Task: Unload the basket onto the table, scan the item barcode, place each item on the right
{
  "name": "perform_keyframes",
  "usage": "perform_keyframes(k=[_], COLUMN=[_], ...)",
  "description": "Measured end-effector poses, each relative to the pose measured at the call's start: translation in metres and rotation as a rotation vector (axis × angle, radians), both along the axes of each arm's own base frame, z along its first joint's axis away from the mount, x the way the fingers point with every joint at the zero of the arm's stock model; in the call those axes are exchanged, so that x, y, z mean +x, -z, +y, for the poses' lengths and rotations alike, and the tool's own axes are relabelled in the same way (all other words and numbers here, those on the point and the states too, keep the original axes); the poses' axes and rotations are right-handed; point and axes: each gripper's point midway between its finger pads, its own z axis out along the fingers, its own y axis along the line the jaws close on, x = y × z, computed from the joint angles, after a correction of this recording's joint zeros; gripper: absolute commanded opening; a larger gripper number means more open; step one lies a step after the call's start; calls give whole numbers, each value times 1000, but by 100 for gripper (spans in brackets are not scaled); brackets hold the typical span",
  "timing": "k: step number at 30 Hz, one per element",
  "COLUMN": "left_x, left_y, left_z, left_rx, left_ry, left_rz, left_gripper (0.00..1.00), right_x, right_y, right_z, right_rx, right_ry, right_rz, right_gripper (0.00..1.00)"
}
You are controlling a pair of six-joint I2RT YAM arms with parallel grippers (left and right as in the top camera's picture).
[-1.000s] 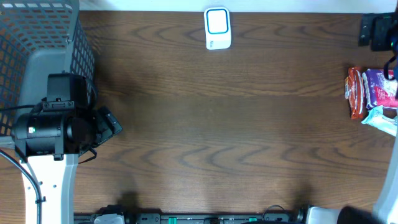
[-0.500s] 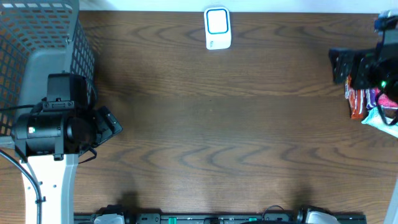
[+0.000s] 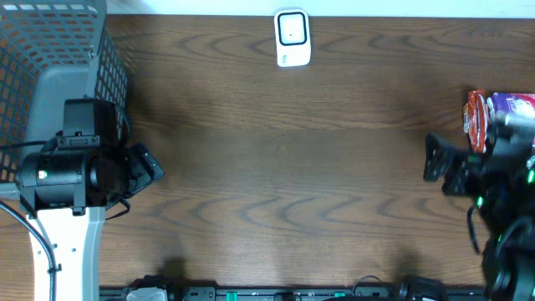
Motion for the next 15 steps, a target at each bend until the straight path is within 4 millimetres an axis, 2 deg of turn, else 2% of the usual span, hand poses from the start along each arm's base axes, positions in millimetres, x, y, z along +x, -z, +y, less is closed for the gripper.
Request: perform_keyframes(k=[5, 11, 15], left_x=[0, 0, 0], left_y=[0, 0, 0], left_z=[0, 0, 0], left_rx=[0, 0, 0], left_ry=[0, 0, 0], left_rz=[0, 0, 0], left_gripper=[98, 98, 98], right_x=[-13, -17, -21], right_y=[19, 49, 59], right_z=[2, 2, 3], right_rx=[28, 64, 74], right_ry=[23, 40, 44], right_rz=[-39, 35, 77], right_gripper=[99, 99, 99])
